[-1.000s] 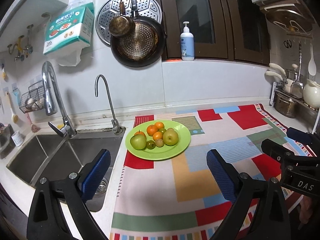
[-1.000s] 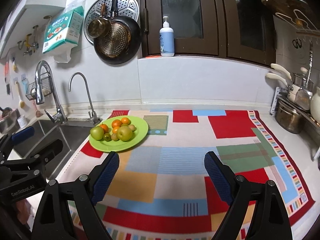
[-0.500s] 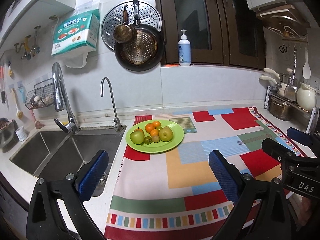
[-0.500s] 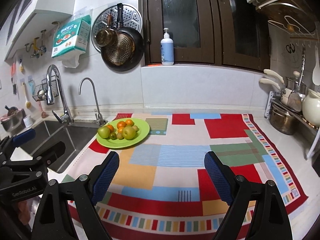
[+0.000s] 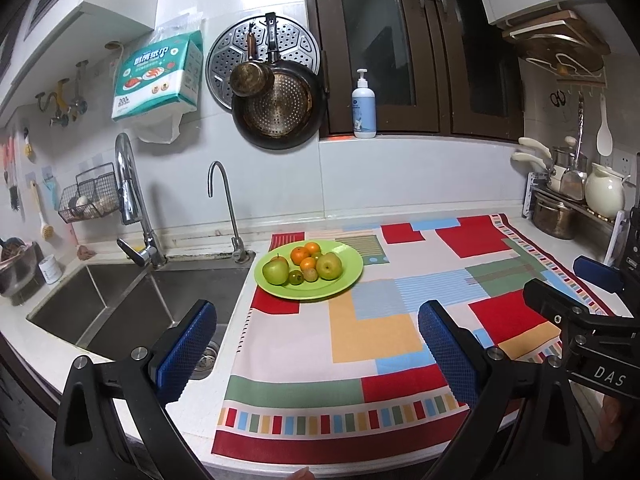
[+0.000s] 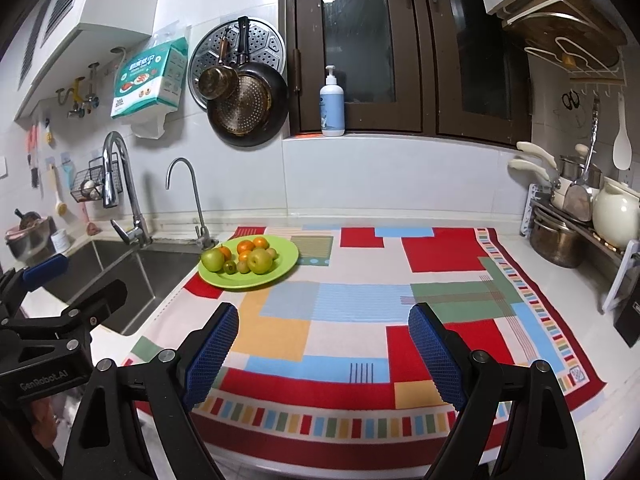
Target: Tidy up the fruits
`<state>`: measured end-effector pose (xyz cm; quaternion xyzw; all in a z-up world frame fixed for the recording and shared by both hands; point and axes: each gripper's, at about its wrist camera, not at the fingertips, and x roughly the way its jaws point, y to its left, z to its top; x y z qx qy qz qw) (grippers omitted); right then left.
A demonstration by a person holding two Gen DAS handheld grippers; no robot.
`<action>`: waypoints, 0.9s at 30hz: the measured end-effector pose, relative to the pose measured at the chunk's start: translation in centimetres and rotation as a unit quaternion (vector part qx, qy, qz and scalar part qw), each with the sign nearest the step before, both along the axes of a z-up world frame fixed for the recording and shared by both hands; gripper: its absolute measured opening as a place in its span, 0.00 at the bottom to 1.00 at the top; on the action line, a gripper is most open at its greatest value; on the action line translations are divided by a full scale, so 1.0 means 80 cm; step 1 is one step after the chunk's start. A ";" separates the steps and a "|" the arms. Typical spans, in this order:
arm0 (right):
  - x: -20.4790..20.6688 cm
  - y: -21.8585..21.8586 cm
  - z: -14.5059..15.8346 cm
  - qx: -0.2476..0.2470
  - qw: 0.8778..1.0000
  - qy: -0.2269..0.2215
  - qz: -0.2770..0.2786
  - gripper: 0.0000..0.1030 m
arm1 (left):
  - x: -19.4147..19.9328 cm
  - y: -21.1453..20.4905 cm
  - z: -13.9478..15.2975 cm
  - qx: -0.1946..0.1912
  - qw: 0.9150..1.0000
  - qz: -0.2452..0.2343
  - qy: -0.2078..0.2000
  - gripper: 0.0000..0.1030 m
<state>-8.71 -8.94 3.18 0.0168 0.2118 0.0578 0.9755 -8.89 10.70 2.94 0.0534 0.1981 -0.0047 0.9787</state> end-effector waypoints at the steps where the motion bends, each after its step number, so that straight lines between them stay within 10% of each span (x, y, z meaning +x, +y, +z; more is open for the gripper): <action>1: -0.002 0.000 0.000 0.000 1.000 -0.001 0.000 0.85 | -0.002 -0.001 0.000 0.000 1.000 0.000 -0.001 1.00; 27: -0.024 -0.008 0.005 0.002 1.000 -0.007 0.003 0.85 | -0.018 -0.011 0.006 0.007 1.000 0.002 -0.011 1.00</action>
